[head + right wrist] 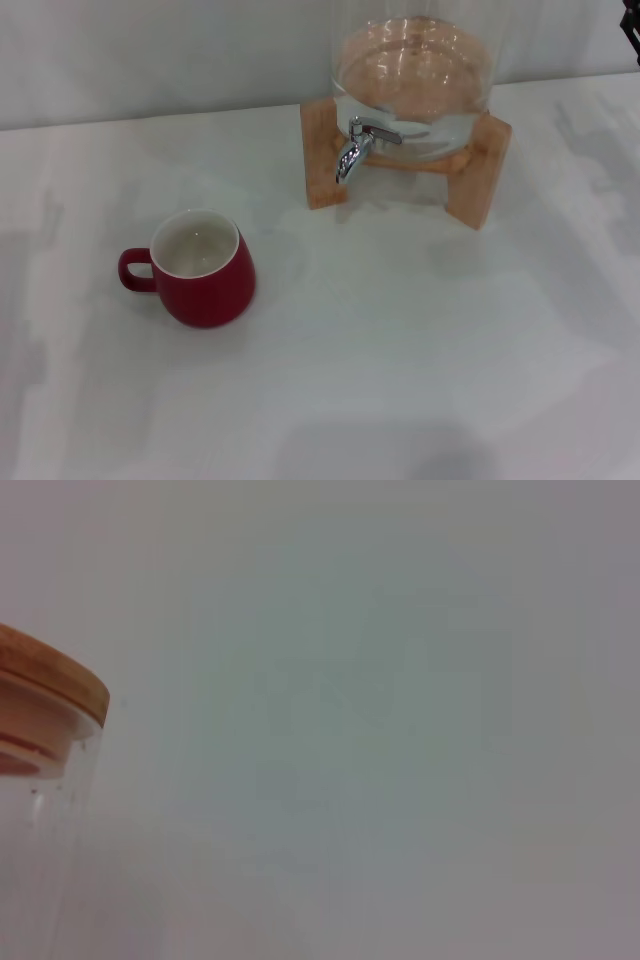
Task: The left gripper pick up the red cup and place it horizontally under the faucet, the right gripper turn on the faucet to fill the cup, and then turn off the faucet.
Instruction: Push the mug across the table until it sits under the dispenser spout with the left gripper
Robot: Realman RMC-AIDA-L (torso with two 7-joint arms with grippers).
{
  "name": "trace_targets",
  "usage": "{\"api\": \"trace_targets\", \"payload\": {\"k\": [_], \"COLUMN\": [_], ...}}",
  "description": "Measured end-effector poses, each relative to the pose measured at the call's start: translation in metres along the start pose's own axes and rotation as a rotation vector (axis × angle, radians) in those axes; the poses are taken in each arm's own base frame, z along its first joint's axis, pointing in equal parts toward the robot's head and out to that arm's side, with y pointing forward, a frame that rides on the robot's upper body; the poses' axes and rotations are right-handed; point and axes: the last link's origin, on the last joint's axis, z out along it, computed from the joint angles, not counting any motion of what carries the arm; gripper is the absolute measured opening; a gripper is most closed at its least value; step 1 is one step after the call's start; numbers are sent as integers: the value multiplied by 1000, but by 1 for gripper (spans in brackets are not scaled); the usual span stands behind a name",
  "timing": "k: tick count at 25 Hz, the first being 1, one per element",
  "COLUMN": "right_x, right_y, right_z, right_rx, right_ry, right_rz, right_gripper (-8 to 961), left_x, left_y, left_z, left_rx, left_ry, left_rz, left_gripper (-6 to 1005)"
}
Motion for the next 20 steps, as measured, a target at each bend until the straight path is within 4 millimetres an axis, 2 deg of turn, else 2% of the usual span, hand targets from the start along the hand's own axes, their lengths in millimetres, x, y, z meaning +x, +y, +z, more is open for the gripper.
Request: {"api": "trace_targets", "payload": {"k": [9, 20], "right_x": [-5, -12], "right_y": [4, 2], "right_z": [18, 25], "right_rx": [-8, -4], "right_ry": [3, -17], "right_rz": [-8, -18], "right_gripper": [632, 632], "left_x": [-17, -28], "left_y": [6, 20], "left_z": [-32, -62], "left_rx": [-74, -198], "left_ry": [-81, -133], "left_rz": [36, 90], "left_gripper": [854, 842]}}
